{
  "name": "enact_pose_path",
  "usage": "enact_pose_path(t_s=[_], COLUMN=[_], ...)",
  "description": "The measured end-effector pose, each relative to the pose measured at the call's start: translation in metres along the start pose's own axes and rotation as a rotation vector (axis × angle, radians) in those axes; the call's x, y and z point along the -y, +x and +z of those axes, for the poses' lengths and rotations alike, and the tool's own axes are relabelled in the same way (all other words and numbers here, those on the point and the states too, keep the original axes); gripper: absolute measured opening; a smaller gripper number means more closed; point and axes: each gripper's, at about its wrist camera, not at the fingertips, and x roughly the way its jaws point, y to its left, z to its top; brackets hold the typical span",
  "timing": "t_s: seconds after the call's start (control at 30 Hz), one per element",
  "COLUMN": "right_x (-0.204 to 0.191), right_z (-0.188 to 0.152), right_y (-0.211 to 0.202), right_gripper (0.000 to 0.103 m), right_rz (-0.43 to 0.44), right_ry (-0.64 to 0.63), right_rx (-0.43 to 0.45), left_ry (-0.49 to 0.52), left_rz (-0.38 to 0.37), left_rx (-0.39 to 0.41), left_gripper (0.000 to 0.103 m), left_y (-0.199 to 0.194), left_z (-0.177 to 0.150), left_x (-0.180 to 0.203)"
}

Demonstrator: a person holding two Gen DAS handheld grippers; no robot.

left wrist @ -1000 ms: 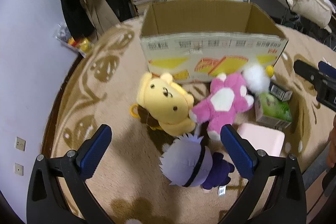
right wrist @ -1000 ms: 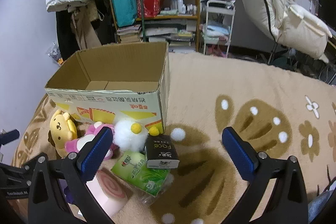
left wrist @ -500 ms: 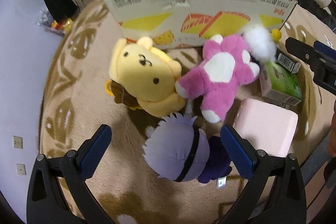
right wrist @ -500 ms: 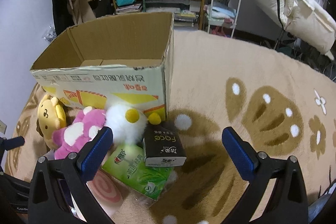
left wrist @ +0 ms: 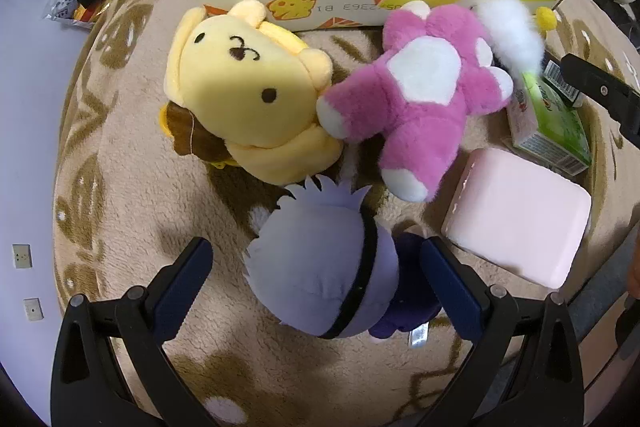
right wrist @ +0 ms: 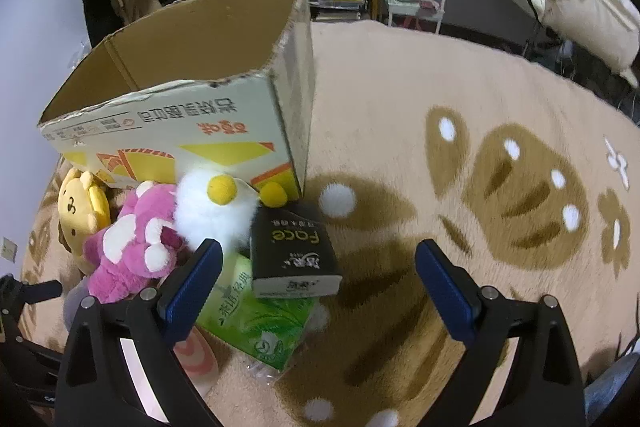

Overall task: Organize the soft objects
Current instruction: 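Lower the left tool onto the purple-haired doll while the right tool reaches the black tissue pack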

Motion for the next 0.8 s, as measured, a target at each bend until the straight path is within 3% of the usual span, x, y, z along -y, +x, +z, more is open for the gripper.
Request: enact_pose_path(t_s=[0.27,0.53,0.67,0.8], right_x=[0.014,0.013,0.011,0.005], right_z=[-0.003,-0.004,0.000,-0.002], right_y=[0.008,0.019,0.023,0.022], right_gripper=[0.096,0.090,0.089,0.087], right_rz=[0.014,0.022,0.027,0.018], right_ry=[0.045,0.040,0.024,0.005], right_rx=[-0.035,-0.064,-0.063,-0.057], left_ry=[-0.006,-0.060,-0.065,-0.071], left_rz=[-0.003,-0.060,-0.134,-0.147], left_rx=[-0.018,-0.055,-0.071,-0.070], left_gripper=[0.102,0.101,0.084,0.079], left_y=[0.010,0.014,0.018,0.020], left_z=[-0.002,-0.001,-0.004,-0.004], left_x=[0.003,-0.007,-0.011,-0.011])
